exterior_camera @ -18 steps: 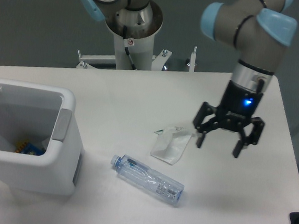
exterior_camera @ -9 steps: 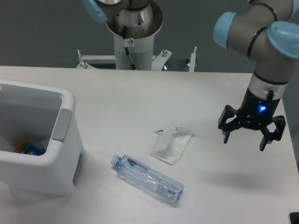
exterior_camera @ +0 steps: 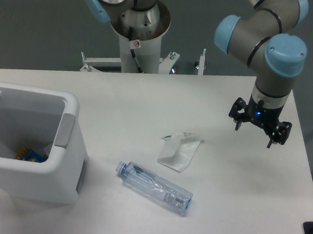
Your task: Open the trash can
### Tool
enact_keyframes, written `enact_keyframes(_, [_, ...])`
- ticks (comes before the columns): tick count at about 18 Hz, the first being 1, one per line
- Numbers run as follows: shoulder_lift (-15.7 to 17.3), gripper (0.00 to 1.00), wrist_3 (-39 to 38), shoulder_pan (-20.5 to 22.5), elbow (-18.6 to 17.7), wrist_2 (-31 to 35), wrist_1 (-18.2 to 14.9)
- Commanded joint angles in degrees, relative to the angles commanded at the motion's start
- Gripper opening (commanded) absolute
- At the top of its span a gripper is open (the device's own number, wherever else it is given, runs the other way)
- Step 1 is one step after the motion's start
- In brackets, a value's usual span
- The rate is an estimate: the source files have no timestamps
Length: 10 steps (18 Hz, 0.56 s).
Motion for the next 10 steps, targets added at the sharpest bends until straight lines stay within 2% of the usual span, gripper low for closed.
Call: enact_keyframes(10, [-0.3, 1.0, 0.7, -0.3, 0.0, 1.4, 0.3])
